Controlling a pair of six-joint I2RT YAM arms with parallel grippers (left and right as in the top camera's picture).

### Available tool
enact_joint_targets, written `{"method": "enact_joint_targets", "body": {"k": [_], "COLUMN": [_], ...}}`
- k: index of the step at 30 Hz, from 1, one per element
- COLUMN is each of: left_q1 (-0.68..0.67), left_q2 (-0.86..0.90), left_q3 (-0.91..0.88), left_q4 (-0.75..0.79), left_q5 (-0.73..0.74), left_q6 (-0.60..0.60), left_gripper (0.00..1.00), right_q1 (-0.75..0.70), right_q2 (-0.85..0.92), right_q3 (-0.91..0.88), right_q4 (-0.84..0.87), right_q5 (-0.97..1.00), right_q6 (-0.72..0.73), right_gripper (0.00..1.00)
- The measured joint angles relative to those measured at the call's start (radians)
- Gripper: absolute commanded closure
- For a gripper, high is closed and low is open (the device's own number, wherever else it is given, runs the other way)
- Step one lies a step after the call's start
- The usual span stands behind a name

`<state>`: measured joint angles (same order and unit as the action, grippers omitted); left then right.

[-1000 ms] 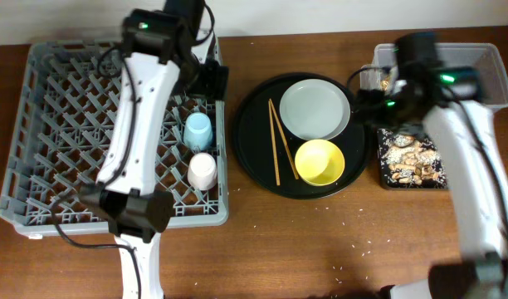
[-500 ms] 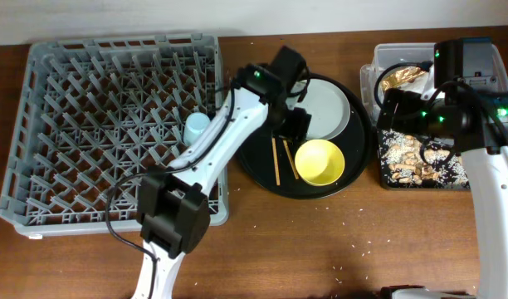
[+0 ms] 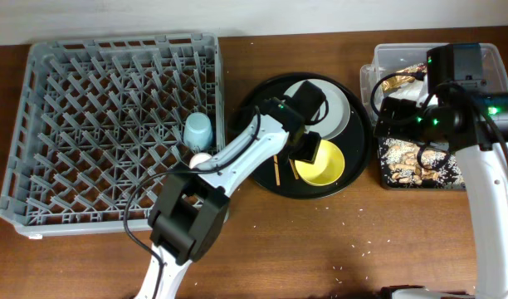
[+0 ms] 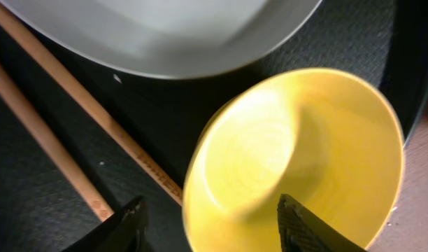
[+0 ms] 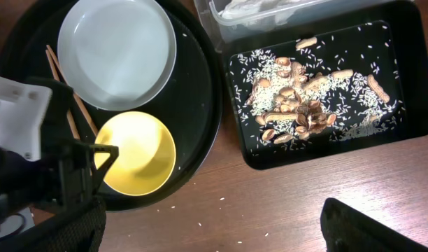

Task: Sort waste into correct bins and load items into the dishwasher rack
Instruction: 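Grasp the yellow bowl with the left gripper, then place the yellow bowl upright at the rack's back edge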

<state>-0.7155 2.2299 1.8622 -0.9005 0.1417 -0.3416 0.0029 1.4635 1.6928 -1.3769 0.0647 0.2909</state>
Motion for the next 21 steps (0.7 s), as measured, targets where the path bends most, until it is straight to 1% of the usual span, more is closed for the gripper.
{"method": "enact_joint_targets", "body": {"k": [2, 4, 5, 6, 7, 9, 13, 16, 17, 19, 20, 21], "left_q1": [-0.004, -0.004, -0.003, -0.003, -0.003, -0.003, -0.001, 0.019, 0.034, 0.094, 0.115, 0.15], "left_q2": [0.032, 0.047, 0.048, 0.048, 0.048, 0.048, 0.048, 0.048, 0.048, 0.04, 0.037, 0.024], "left_q3": [0.0, -0.004, -0.006, -0.006, -0.006, -0.006, -0.006, 0.05, 0.087, 0.236, 0.298, 0.397], "left_q4": [-0.005, -0.005, -0.005, -0.003, -0.003, 0.007, 0.001, -0.12, -0.167, -0.276, -0.338, -0.407], "left_q5": [0.0, 0.0, -0.001, -0.001, -0.001, -0.003, -0.004, -0.004, -0.004, -0.042, -0.077, -0.165], "left_q6": [-0.003, -0.007, -0.01, -0.011, -0.009, -0.014, -0.015, -0.014, -0.014, -0.006, -0.002, 0.006], "left_gripper": [0.53, 0.64, 0.72, 0.83, 0.9, 0.99, 0.99, 0.99, 0.99, 0.99, 0.99, 0.99], "right_q1": [0.0, 0.0, 0.0, 0.0, 0.0, 0.0, 0.0, 0.0, 0.0, 0.0, 0.0, 0.0], "right_q2": [0.0, 0.0, 0.0, 0.0, 0.0, 0.0, 0.0, 0.0, 0.0, 0.0, 0.0, 0.0], "right_q3": [-0.002, -0.003, -0.003, -0.003, -0.003, -0.003, -0.003, -0.003, -0.003, -0.006, -0.006, -0.007], "right_q4": [0.0, 0.0, 0.0, 0.0, 0.0, 0.0, 0.001, 0.002, 0.002, 0.001, 0.003, 0.003], "right_q5": [0.0, 0.0, 0.0, 0.0, 0.0, 0.0, 0.0, 0.001, 0.003, 0.003, 0.003, 0.003], "right_q6": [0.0, 0.0, 0.001, 0.0, 0.0, 0.0, 0.0, 0.0, 0.001, 0.0, 0.0, 0.0], "right_gripper": [0.02, 0.01, 0.02, 0.01, 0.01, 0.02, 0.01, 0.02, 0.01, 0.02, 0.01, 0.02]}}
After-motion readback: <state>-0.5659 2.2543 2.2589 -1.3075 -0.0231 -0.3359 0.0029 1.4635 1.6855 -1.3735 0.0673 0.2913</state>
